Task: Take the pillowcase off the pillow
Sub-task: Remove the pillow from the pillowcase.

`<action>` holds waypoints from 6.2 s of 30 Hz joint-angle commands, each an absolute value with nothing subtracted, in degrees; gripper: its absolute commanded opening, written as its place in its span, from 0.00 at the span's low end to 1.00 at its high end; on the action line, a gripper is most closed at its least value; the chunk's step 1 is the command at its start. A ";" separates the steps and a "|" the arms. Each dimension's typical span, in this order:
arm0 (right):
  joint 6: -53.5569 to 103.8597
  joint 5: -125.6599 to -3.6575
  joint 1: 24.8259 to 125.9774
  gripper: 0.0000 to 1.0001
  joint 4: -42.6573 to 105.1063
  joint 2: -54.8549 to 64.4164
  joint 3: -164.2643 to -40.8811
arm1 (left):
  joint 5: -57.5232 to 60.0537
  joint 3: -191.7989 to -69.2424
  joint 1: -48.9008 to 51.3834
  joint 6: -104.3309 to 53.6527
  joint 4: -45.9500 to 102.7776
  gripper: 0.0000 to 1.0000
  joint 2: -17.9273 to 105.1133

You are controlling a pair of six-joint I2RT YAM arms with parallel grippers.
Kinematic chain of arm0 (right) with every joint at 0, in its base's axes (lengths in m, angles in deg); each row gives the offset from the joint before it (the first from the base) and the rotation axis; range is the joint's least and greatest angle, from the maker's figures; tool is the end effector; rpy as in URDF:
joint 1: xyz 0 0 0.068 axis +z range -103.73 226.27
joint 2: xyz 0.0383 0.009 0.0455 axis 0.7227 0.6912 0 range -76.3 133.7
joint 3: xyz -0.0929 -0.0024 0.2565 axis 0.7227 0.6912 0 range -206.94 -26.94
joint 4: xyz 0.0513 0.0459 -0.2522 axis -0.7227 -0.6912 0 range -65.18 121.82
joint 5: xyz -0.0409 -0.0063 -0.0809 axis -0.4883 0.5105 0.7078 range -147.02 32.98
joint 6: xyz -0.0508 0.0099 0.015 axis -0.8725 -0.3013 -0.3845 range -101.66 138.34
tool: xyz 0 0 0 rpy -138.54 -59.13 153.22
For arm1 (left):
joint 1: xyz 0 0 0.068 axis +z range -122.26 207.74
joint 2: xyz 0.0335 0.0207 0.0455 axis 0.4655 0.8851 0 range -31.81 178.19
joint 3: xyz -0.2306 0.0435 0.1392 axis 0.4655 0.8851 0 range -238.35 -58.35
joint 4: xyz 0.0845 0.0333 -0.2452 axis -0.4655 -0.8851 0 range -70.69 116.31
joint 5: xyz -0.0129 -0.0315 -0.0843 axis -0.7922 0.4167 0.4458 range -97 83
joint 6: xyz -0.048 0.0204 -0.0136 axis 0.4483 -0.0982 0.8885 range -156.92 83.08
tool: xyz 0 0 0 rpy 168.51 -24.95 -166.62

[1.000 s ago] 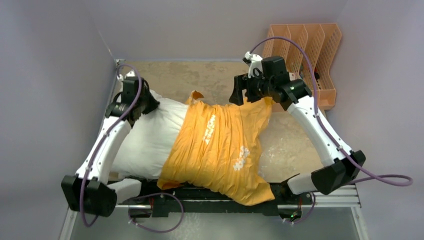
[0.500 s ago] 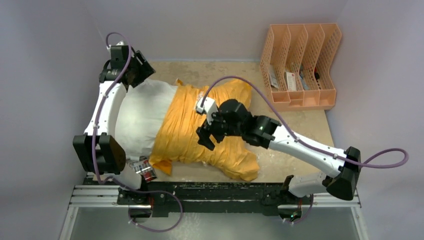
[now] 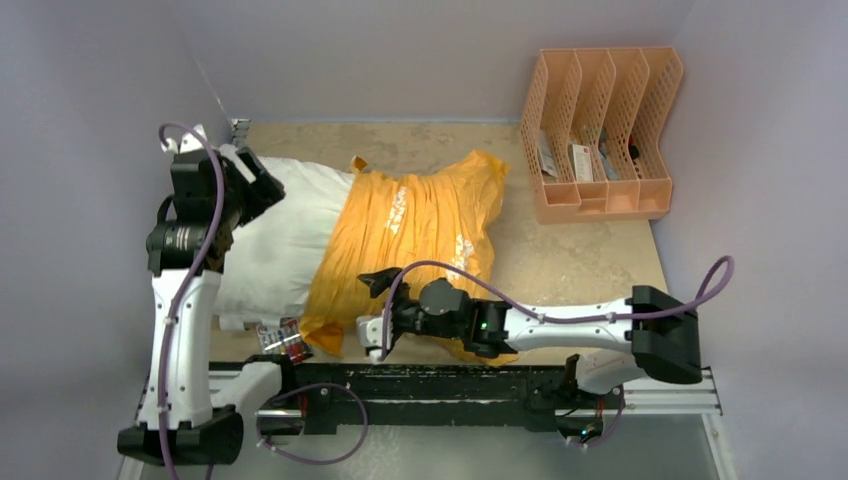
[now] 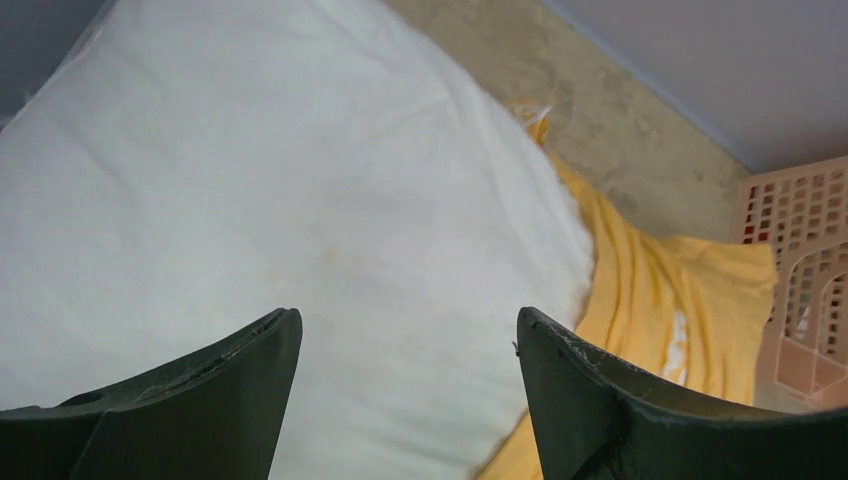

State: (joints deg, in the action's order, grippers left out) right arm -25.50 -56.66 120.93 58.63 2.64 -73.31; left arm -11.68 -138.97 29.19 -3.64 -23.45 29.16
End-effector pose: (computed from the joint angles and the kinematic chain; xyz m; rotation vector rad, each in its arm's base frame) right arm 0.0842 0.3057 0.2803 -1.4474 0.8667 0.4001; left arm 0.1971 0.0079 0.4283 -0.6752 1.9929 -0.2496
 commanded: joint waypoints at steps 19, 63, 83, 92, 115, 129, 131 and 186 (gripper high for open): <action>-25.11 -34.78 120.54 0.00 81.13 20.23 -78.75 | 4.03 -103.35 29.33 -3.28 -29.84 0.66 10.36; -24.75 -39.65 124.50 0.86 74.88 24.77 -85.12 | 3.73 -116.90 35.52 -5.09 -18.67 0.00 22.56; -17.55 -23.54 123.18 0.00 66.17 18.43 -74.57 | -2.03 -119.07 35.48 -7.30 -17.29 0.00 26.00; 4.26 -26.96 123.27 0.00 40.60 -3.05 -64.97 | -10.42 -128.15 36.68 -10.94 -15.52 0.00 36.55; 14.00 -23.50 122.52 0.56 33.56 -11.10 -86.54 | 4.84 -114.49 36.90 -10.47 -16.58 0.00 24.86; 59.92 -50.56 94.30 0.91 12.60 -15.52 -82.44 | 8.73 -112.87 36.90 -8.18 -16.05 0.00 23.25; 63.88 -53.23 92.83 0.90 11.89 -12.53 -82.37 | 8.74 -112.83 36.91 -8.09 -16.08 0.00 23.34; 55.29 -68.95 50.15 0.00 18.17 -1.11 -80.57 | -6.25 -113.39 36.99 -7.78 -24.02 0.00 18.26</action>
State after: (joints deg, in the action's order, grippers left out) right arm 58.89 -68.70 60.51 20.57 2.18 -83.58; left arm 2.19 -112.81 36.23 -8.78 -25.61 19.41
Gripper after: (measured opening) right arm 0.008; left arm 0.020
